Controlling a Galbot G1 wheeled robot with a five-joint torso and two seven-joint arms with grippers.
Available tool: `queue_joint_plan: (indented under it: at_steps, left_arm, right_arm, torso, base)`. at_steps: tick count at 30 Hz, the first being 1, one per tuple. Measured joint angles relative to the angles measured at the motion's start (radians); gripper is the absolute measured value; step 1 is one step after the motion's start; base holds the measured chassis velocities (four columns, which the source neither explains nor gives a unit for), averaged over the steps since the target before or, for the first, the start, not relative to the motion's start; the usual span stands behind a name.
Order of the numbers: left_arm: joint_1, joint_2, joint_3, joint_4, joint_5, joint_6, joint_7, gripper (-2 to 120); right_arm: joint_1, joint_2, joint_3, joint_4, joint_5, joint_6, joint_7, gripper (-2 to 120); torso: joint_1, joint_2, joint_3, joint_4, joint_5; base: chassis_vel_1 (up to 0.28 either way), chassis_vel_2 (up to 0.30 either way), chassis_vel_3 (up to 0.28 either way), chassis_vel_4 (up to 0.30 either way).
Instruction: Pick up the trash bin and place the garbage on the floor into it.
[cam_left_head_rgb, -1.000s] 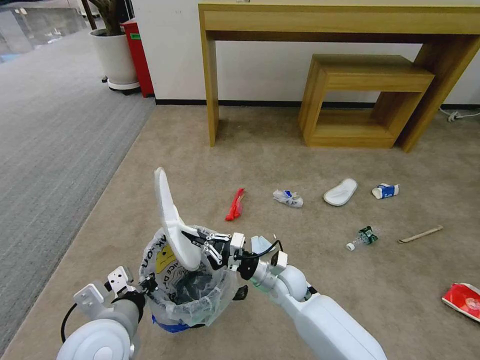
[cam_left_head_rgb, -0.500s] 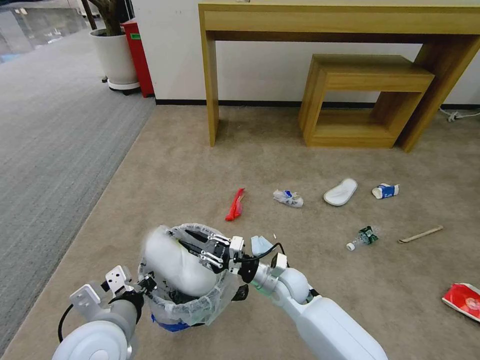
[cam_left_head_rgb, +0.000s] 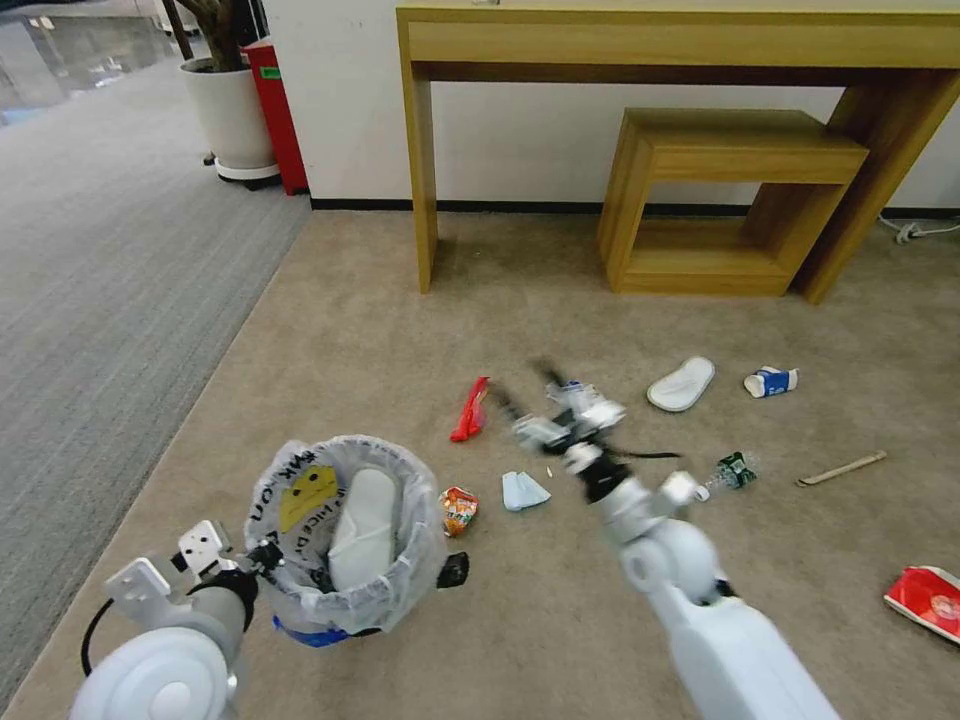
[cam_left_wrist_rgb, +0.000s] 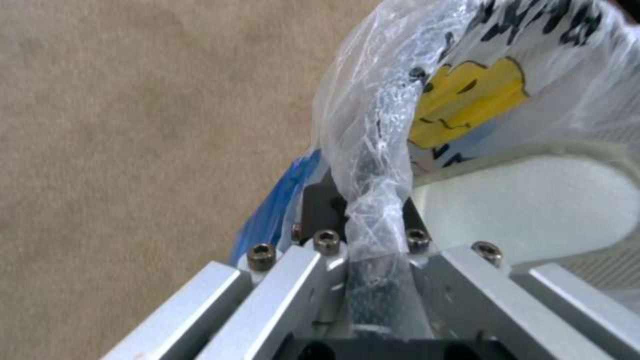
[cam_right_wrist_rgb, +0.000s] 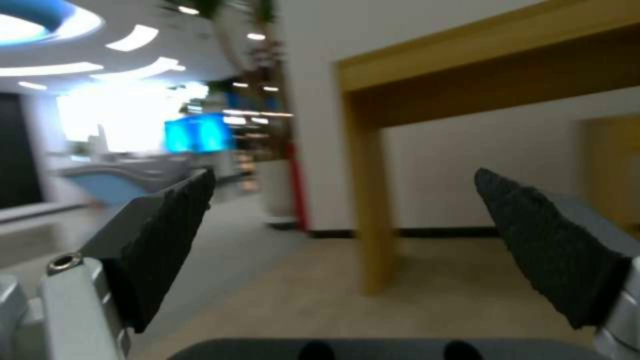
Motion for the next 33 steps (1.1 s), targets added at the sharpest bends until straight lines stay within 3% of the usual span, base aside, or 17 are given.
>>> queue_joint_plan:
  at_steps: [3,8,11,26,33]
  left_arm:
    - [-0.010,0.017,-0.021,0.008,-0.011,0.000,-0.001,0]
    - [-0.015,0.030,-0.043,0.007,-0.027,0.000,-0.002,0]
    - [-0.028,0.051,-0.096,0.019,-0.026,0.000,0.002,0]
    - [-0.009,0.098,-0.223,0.027,-0.112,0.000,0.016,0]
    - [-0.009,0.091,-0.228,0.030,-0.120,0.000,0.016,0]
  right_arm:
    - [-0.098,0.037,0.111,0.027,-0.107,0.031,0.024,100]
    - [-0.168,0.078,0.181,0.064,-0.187,0.048,0.029,100]
    - [-0.218,0.113,0.219,0.085,-0.231,0.087,0.030,100]
    - [-0.260,0.169,0.247,0.090,-0.212,0.169,0.031,100]
    - [-0.259,0.173,0.245,0.084,-0.213,0.177,0.031,100]
  torso:
    - [0.000,0.000,0.000,0.0001,0.0000]
    - [0.000,0.000,0.000,0.0000,-0.0002]
    - [0.000,0.000,0.000,0.0002,-0.0003]
    - [0.000,0.000,0.000,0.0003,-0.0002]
    - [0.000,0.000,0.000,0.0002,-0.0003]
  base:
    - [0.000,0.000,0.000,0.000]
    - [0.000,0.000,0.000,0.000]
    - [0.000,0.000,0.000,0.000]
    - [0.000,0.000,0.000,0.000]
    - [0.000,0.000,0.000,0.000]
